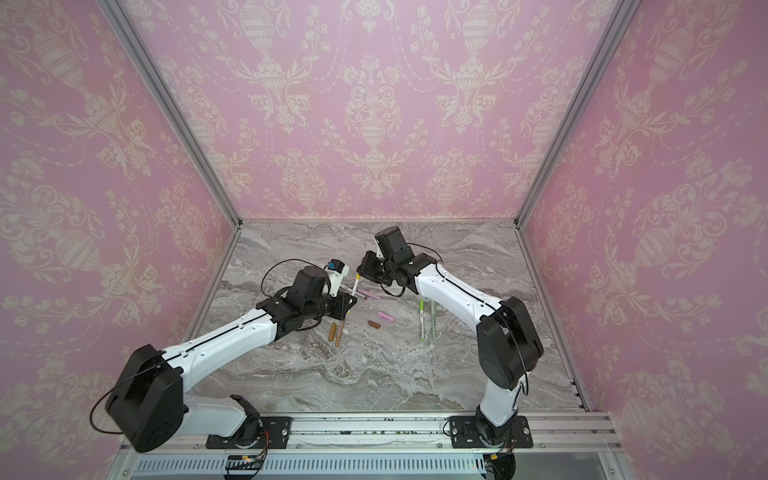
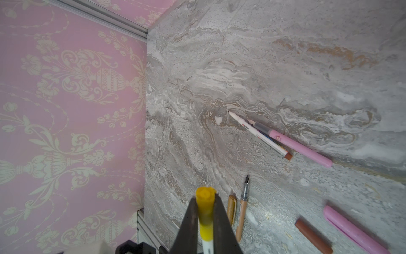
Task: Insert the pens into the pen caps
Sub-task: 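Press the yellow cap down onto the white pen with the right gripper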
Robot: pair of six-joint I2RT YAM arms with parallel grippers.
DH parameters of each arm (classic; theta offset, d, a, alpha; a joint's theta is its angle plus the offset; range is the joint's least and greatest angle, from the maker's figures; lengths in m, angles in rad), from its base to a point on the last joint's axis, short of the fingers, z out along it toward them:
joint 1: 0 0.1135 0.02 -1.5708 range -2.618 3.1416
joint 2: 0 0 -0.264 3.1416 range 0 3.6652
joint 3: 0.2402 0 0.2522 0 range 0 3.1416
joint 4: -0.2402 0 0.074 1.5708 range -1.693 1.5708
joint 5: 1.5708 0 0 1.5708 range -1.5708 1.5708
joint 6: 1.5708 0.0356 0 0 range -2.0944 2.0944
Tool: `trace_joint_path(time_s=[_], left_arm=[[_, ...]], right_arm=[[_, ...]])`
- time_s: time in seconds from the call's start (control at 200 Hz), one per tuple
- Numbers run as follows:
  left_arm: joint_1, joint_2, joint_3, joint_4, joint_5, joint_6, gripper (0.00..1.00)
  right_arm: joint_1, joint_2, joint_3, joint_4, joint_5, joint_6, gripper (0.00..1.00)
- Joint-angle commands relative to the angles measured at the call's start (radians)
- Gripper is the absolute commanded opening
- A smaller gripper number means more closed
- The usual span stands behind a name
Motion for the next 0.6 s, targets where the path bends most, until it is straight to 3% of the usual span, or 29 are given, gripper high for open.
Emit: trace_joint_path(time_s=[0.0,0.18,0.595], left_arm=[[-0.018,-0.043,-0.031,0.199,0.08,-0.023,0.0],[-0.018,-0.072,-0.063,0.182,0.073,-0.048,0.0],[-0.018,-0.073,-0.078,0.251,0.015,-0.173,0.0]], right_arm=[[0.025,-0.045,0.061,-0.122,-0.05,-0.059,0.3],[0.024,-0.085,0.061,-0.168,0.018,-0.102,0.36],[0.053,-0.101,-0.001,-0.137,0.03,-0.076,0.27]])
